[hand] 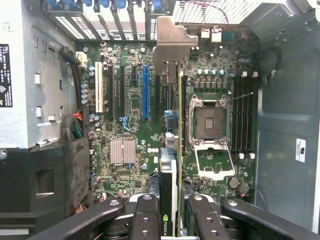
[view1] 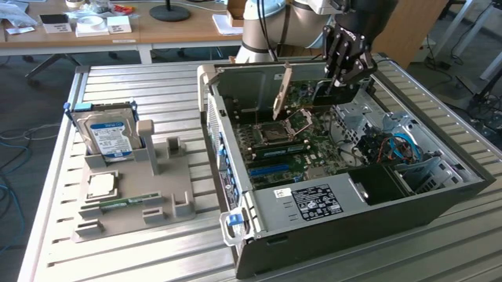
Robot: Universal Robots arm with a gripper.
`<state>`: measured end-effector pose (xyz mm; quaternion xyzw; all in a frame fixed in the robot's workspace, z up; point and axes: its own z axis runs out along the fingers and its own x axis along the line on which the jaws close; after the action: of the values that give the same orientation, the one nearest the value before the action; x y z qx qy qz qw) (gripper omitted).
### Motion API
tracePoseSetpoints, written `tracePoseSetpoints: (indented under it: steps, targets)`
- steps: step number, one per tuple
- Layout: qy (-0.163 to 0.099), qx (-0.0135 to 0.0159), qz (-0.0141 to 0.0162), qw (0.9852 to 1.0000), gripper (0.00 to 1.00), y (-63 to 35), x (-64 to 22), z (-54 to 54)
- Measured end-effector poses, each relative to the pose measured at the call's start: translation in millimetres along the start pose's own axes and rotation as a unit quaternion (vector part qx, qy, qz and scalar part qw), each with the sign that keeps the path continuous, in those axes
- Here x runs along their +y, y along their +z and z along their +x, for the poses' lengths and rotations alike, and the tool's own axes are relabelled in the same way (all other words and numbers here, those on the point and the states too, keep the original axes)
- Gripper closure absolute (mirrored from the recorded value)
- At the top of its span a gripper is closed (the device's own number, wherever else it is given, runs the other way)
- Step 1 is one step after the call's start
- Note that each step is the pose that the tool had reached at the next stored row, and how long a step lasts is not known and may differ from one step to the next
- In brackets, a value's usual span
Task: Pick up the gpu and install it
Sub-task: 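Insert the gpu into the slot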
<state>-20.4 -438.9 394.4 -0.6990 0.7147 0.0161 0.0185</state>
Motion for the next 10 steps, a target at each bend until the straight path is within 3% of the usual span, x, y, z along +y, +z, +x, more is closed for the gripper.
tracePoseSetpoints:
  steps: [10]
  targets:
    - [0.000, 0.0000, 0.0000, 1.0000, 0.74, 0.2, 3.2, 0.1]
